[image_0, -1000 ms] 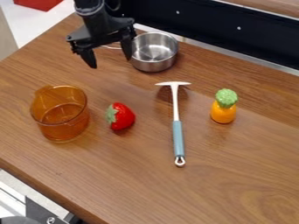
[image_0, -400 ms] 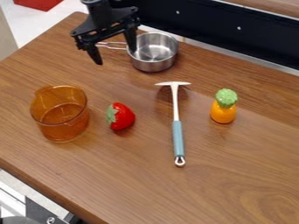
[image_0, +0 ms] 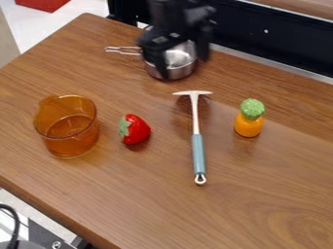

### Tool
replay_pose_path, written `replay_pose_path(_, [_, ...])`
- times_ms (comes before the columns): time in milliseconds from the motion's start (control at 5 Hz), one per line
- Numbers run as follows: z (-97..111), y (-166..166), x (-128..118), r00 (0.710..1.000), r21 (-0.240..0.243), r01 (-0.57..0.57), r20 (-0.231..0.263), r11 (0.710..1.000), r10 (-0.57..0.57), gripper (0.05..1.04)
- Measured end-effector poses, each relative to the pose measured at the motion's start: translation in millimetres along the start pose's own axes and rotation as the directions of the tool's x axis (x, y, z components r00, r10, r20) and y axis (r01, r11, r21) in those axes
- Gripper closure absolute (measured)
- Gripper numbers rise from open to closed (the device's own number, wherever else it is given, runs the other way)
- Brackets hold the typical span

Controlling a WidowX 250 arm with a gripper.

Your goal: Put the pineapple to the pot

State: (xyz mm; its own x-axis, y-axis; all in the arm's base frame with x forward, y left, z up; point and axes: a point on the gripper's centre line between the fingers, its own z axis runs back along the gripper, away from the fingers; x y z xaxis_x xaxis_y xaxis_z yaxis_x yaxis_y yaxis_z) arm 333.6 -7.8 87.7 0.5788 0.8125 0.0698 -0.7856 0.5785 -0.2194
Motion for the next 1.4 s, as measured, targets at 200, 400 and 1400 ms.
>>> replay_pose_path(200, [-13,-28,-37,1.000,-0.043,0.009,-0.009,0.999,-0.010,0.080])
replay_pose_path(400, [-34,-52,-63,1.000,-0.052,-0.004,-0.021,0.999,0.003,0.080])
replay_pose_path(1400, [-62,-60,-53,0.990,0.018,-0.072,0.121,0.997,0.069,0.100])
